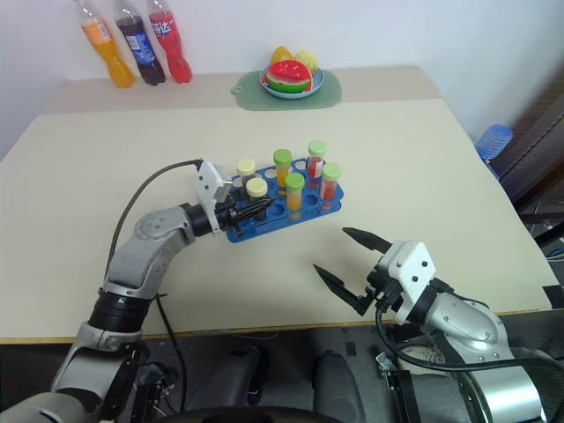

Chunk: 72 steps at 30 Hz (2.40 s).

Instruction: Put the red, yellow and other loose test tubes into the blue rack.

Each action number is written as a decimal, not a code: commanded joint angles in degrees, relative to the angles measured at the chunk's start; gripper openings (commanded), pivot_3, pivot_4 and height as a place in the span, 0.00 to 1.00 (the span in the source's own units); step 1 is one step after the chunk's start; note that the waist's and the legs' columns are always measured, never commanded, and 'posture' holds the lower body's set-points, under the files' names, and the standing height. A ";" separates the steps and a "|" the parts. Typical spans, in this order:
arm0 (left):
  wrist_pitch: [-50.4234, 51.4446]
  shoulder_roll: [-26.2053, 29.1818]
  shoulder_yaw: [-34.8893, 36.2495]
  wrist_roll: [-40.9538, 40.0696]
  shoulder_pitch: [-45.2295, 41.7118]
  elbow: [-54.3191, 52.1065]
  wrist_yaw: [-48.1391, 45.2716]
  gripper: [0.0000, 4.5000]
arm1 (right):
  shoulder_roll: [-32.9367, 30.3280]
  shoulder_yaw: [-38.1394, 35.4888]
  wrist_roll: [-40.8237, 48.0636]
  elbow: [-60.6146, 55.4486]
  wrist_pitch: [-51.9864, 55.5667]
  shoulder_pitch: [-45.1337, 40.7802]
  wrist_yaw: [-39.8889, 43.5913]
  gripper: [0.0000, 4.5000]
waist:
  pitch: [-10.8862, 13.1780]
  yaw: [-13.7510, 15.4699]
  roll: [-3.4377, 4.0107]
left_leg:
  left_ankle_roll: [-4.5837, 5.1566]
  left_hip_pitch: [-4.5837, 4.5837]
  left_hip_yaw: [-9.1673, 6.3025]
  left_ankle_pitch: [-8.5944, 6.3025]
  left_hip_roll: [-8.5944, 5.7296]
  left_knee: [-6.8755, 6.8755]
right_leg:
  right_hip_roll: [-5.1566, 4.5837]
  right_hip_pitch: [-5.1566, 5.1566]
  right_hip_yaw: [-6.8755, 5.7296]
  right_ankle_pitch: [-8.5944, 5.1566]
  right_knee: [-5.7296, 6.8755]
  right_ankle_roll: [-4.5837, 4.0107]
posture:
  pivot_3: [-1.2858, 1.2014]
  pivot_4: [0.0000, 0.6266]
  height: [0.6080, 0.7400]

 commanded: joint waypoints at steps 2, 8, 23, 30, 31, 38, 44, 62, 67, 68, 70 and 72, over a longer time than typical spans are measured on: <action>-5.35 -0.08 0.94 0.04 1.31 -2.00 -0.43 0.39 | -0.62 -1.23 0.11 -2.49 -1.41 0.16 -0.15 0.95 | 0.00 0.03 0.00 | 0.00 0.00 0.00 0.00 0.01 0.00 | 0.00 0.00 0.00 0.00 0.00 0.00 | 0.52 0.24 1.00; -5.36 -0.36 0.42 0.61 2.92 -3.37 1.39 0.39 | -0.84 -1.06 0.21 -2.39 -1.16 -0.05 -0.31 0.95 | 0.00 0.03 0.00 | 0.00 0.00 0.00 0.00 0.01 0.00 | 0.00 0.00 0.00 0.00 0.00 0.00 | 0.52 0.24 1.00; -6.38 -1.44 -0.67 2.37 4.92 -5.77 3.78 0.39 | -1.75 -1.31 1.45 -2.49 0.50 -1.41 -0.32 0.95 | 0.00 0.03 0.00 | 0.00 0.00 0.01 0.00 0.01 0.00 | 0.00 0.01 0.00 0.00 -0.01 0.00 | 0.52 0.24 1.00; -7.23 -1.65 -1.03 2.55 4.99 -4.74 3.88 0.39 | -2.25 -1.93 2.15 -2.37 1.09 -1.27 0.19 0.95 | 0.00 0.03 0.00 | 0.00 0.00 0.01 0.00 0.00 0.01 | 0.00 0.01 0.00 0.00 -0.01 0.00 | 0.52 0.24 1.00; -7.55 -1.76 -1.21 2.69 4.97 -4.54 3.83 0.39 | -2.30 -1.87 2.20 -2.25 1.19 -1.56 0.15 0.95 | 0.00 0.04 0.00 | 0.00 0.00 0.01 0.00 0.00 0.00 | 0.00 0.01 0.00 0.00 -0.01 0.00 | 0.52 0.24 1.00; -7.43 -3.30 -1.69 3.34 2.67 -2.97 4.99 0.39 | -2.37 -1.77 2.40 -2.37 1.81 -2.11 0.00 0.95 | 0.00 0.07 -0.01 | 0.00 0.00 0.01 0.00 0.00 0.01 | 0.00 0.02 0.00 0.00 -0.01 0.00 | 0.52 0.24 1.00; -2.21 -4.41 -1.63 1.14 0.88 -6.34 5.45 0.39 | -2.63 -2.29 2.79 -2.79 2.25 -1.72 0.02 0.95 | 0.00 0.02 -0.01 | 0.01 0.00 0.02 0.00 0.00 0.01 | 0.00 0.02 0.00 0.00 -0.01 0.00 | 0.52 0.24 1.00; 9.55 -2.40 -6.07 3.97 1.61 -17.57 10.47 0.39 | -4.65 -4.44 5.81 -4.69 4.29 0.42 0.45 0.95 | 0.01 0.08 -0.01 | 0.02 -0.01 0.03 -0.01 0.00 0.03 | 0.01 0.04 0.00 0.00 -0.02 0.01 | 0.52 0.24 1.00; 9.63 -2.31 -7.31 4.51 2.90 -17.80 10.75 0.39 | -5.83 -6.20 7.42 -5.86 5.41 2.02 0.72 0.95 | 0.01 0.13 -0.02 | 0.02 -0.01 0.02 -0.01 0.00 0.03 | 0.00 0.04 0.00 -0.01 -0.02 0.01 | 0.52 0.24 1.00; 9.80 -2.47 -7.50 4.54 3.26 -17.79 10.94 0.39 | -6.04 -6.64 7.78 -6.20 5.69 2.43 0.78 0.95 | 0.01 0.14 -0.02 | 0.02 -0.01 0.02 -0.01 0.00 0.03 | 0.00 0.04 0.00 -0.01 -0.02 0.01 | 0.52 0.24 1.00; 9.50 -2.67 -8.00 4.72 3.81 -17.51 10.93 0.39 | -6.41 -7.41 8.38 -6.70 6.16 2.89 0.88 0.95 | 0.01 0.09 -0.02 | 0.02 -0.01 0.02 -0.01 0.00 0.03 | 0.00 0.05 0.00 -0.01 -0.02 0.01 | 0.52 0.24 1.00; 9.36 -2.96 -8.22 4.42 4.20 -17.56 10.71 0.39 | -6.68 -8.08 8.92 -6.99 6.60 3.06 0.93 0.95 | 0.01 0.09 -0.02 | 0.03 -0.01 0.03 -0.01 0.00 0.03 | 0.00 0.05 0.00 -0.01 -0.03 0.01 | 0.52 0.24 1.00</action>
